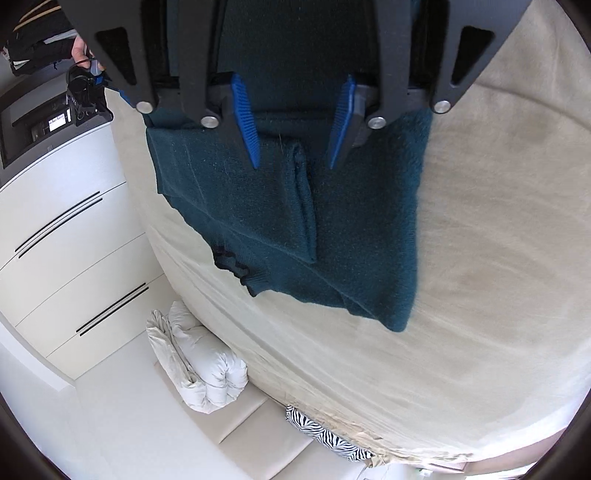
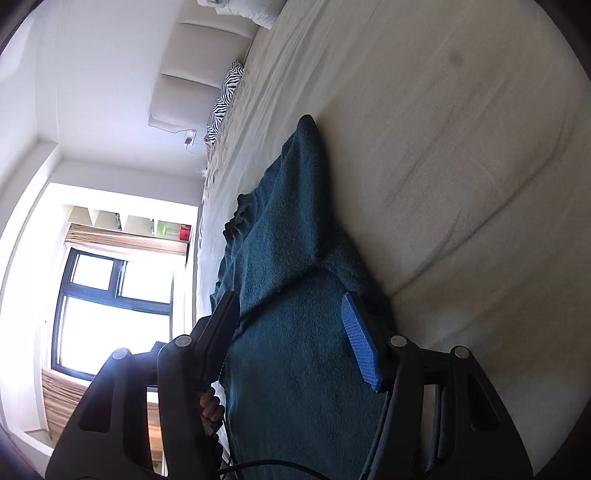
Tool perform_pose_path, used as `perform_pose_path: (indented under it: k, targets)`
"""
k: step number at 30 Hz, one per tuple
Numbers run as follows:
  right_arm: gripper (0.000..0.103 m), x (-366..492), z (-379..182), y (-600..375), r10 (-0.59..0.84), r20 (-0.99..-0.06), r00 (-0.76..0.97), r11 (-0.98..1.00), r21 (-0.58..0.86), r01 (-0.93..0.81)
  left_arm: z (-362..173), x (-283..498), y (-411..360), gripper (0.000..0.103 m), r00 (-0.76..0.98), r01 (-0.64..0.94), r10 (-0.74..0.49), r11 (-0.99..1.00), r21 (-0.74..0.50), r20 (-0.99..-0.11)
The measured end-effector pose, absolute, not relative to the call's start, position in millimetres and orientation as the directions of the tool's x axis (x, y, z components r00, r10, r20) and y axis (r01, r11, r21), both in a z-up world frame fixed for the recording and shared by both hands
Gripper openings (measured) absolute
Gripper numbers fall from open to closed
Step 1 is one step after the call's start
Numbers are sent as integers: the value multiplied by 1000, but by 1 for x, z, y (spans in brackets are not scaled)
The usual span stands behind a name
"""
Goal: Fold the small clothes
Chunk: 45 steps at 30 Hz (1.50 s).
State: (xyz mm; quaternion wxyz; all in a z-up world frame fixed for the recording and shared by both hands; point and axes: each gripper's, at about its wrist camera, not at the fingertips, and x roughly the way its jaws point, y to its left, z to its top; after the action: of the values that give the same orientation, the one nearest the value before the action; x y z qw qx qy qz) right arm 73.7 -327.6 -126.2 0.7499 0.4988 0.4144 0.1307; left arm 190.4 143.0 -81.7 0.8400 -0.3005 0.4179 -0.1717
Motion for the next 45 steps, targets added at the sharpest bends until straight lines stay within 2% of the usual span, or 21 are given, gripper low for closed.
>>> perform_pose_path:
  k: [1,3,7,13,20,35,38,40,43,45]
  targets:
    - [57,58,-120,-325,597,-497,629,489,848,206,-73,172,156,60,626,30,-525,755,-655,-577]
    - [57,32,-112,-319,580,-509,637,521,832,190,-62,135,180,64,668,-7,-484,755,-656,-565]
    - [57,-16,-111,-306,550,-536,640,560,806,193,-66,72,205,64,652,-80,-462,747,-660,-602]
    - [57,-59,-102,-285,501,-595,628,650,738,180,-83,9,189,64,574,-93,-444,799,-594,-688]
    - [57,-88,-81,-274,488,-608,627,693,706,145,-88,-31,176,64,510,-63,-452,829,-556,-732]
    - [57,-145,-72,-281,446,-710,545,767,617,177,-102,-74,163,61,368,-22,-484,849,-528,-794]
    - [57,-160,-71,-290,422,-738,527,782,590,200,-106,-77,162,53,354,-27,-488,847,-530,-798]
    - [57,-169,-71,-297,409,-752,517,786,578,219,-109,-78,165,39,353,-46,-483,847,-530,-802]
    - [57,-179,-73,-305,394,-776,492,794,557,244,-111,-77,168,26,346,-63,-478,847,-528,-807]
    - [57,-184,-77,-308,379,-804,458,802,533,270,-112,-77,170,25,342,-68,-484,842,-535,-805]
